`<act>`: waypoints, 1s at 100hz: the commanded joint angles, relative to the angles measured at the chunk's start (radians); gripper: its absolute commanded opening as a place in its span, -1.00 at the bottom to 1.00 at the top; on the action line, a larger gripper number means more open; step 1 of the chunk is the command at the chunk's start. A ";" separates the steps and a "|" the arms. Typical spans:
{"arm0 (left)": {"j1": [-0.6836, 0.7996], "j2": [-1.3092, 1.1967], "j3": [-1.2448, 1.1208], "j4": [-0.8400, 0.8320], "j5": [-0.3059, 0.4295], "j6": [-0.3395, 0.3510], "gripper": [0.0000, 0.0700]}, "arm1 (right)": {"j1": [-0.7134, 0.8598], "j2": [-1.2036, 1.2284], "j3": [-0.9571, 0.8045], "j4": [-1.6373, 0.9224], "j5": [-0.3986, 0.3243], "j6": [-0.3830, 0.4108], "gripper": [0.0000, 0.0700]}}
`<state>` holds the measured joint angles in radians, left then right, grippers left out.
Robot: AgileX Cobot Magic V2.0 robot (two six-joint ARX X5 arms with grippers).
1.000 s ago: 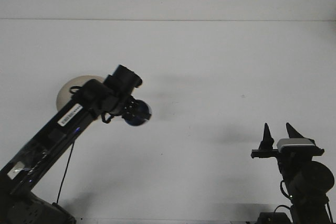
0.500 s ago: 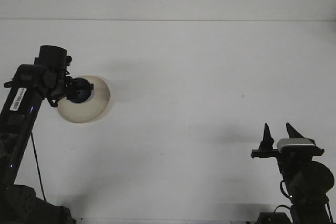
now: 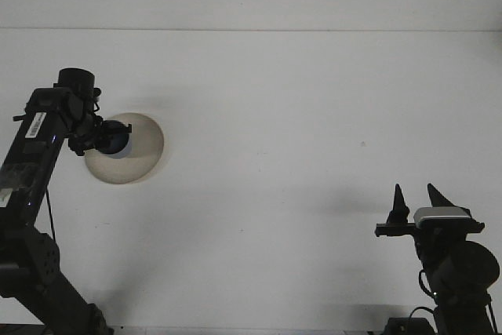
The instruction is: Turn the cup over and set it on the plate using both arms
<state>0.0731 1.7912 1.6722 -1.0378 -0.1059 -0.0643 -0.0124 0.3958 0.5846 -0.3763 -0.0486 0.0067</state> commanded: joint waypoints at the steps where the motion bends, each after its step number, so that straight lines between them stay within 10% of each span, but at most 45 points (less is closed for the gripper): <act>1: 0.010 0.036 0.018 0.005 0.006 0.012 -0.96 | 0.001 0.003 0.010 0.009 0.003 -0.003 0.19; 39: 0.039 0.110 0.018 0.023 0.095 0.023 -0.93 | 0.001 0.003 0.010 0.009 0.003 -0.004 0.19; 65: 0.040 0.109 0.035 0.018 0.095 0.020 0.34 | 0.001 0.003 0.010 0.009 0.003 -0.004 0.19; 100: 0.040 0.043 0.203 -0.069 0.095 0.003 0.36 | 0.001 0.003 0.010 0.009 0.003 -0.004 0.19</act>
<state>0.1093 1.8622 1.8465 -1.0935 -0.0158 -0.0540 -0.0124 0.3958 0.5846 -0.3763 -0.0486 0.0067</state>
